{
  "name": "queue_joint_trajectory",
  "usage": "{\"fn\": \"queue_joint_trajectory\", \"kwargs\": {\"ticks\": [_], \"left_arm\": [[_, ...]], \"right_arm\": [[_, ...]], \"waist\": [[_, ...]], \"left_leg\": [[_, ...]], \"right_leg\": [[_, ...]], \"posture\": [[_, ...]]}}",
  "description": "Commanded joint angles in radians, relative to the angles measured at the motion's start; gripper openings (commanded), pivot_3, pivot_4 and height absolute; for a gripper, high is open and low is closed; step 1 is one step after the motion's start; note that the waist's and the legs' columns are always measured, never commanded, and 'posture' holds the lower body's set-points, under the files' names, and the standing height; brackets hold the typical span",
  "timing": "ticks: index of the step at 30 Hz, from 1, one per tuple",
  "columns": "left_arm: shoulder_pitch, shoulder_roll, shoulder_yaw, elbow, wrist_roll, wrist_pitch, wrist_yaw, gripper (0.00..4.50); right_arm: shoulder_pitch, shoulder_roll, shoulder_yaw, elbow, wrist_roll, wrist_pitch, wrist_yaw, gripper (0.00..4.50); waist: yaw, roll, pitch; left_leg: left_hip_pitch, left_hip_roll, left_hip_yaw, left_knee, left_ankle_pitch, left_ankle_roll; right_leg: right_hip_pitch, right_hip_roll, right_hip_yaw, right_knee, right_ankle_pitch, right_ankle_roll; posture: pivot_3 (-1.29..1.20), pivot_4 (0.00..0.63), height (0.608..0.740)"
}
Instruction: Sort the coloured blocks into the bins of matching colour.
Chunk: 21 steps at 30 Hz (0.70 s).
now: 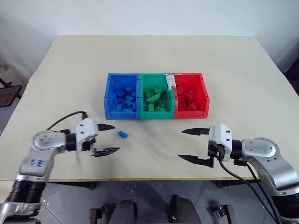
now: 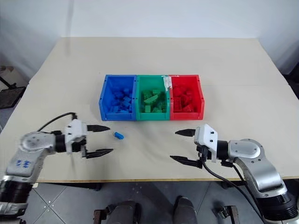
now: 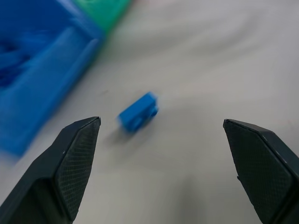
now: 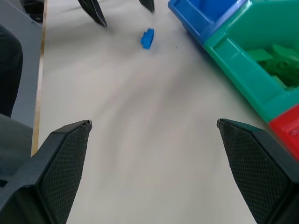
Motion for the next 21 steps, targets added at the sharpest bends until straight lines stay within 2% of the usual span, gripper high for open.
{"fn": "queue_joint_trajectory", "kwargs": {"ticks": [1, 5, 18, 21], "left_arm": [[-0.037, -0.033, -0.063, 0.048, 0.084, -0.019, 0.043, 4.48], [-0.081, -0.084, -0.089, 0.113, 0.132, -0.033, 0.104, 4.48], [-0.103, -0.045, -0.101, 0.158, 0.130, -0.014, 0.030, 0.50], [-0.089, -0.041, -0.102, 0.146, 0.126, -0.062, 0.012, 0.47]], "right_arm": [[0.013, -0.014, -0.044, -0.067, 0.035, 0.018, -0.015, 4.50], [0.057, -0.004, -0.054, -0.110, 0.032, 0.036, -0.052, 4.50], [0.102, 0.020, -0.059, -0.135, 0.018, 0.022, -0.129, 4.50], [0.121, 0.022, -0.082, -0.144, 0.031, 0.021, -0.139, 4.50]], "waist": [[0.001, 0.000, 0.000], [0.006, 0.000, -0.001], [0.007, 0.000, -0.002], [0.006, 0.000, -0.002]], "left_leg": [[0.000, 0.000, 0.000, 0.000, 0.000, 0.000], [0.001, 0.000, 0.000, 0.000, 0.000, 0.000], [0.003, 0.000, 0.000, 0.001, 0.000, 0.000], [0.003, 0.000, 0.000, 0.001, 0.000, 0.000]], "right_leg": [[0.000, 0.000, 0.000, 0.000, 0.000, 0.000], [0.001, 0.000, 0.000, 0.000, 0.000, 0.000], [0.003, 0.000, 0.000, 0.000, 0.000, 0.000], [0.003, 0.000, 0.000, 0.000, 0.000, 0.000]], "posture": [[0.00, 0.150, 0.740], [0.00, 0.150, 0.740], [0.00, 0.150, 0.740], [0.00, 0.150, 0.740]]}}
